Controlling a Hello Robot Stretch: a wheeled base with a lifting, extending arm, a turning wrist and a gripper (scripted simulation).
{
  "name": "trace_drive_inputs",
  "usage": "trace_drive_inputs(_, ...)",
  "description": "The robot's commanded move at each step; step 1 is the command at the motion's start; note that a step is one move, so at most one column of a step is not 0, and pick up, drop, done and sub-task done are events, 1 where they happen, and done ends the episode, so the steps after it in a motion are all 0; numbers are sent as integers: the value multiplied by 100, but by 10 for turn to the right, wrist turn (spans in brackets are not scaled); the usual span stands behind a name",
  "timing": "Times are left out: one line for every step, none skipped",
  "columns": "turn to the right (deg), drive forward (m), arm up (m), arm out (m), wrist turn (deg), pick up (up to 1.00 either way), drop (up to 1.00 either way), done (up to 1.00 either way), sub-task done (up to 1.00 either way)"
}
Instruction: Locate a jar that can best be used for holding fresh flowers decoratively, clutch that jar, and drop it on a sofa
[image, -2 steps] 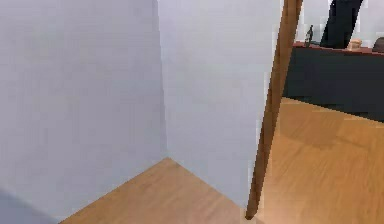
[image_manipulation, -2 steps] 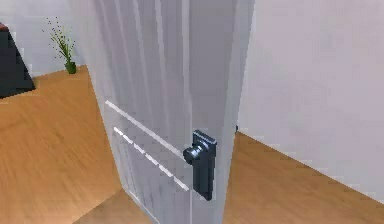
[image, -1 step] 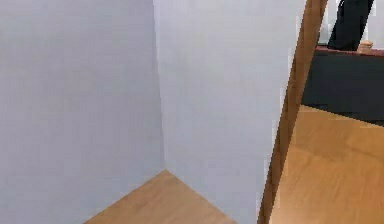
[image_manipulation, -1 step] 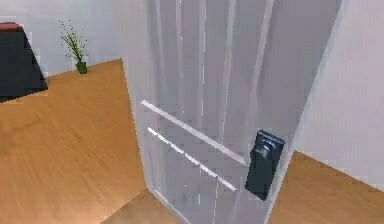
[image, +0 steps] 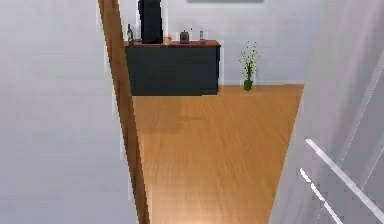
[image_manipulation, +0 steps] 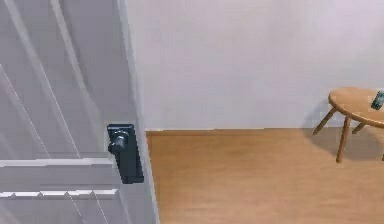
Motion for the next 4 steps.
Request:
trace_drive_inputs(240,0,0,0,0,0,0,0,0)
trace_drive_inputs(0,15,0,0,0,0,0,0,0)
trace_drive_inputs(-90,0,0,0,0,0,0,0,0)
trace_drive_inputs(0,100,0,0,0,0,0,0,0)
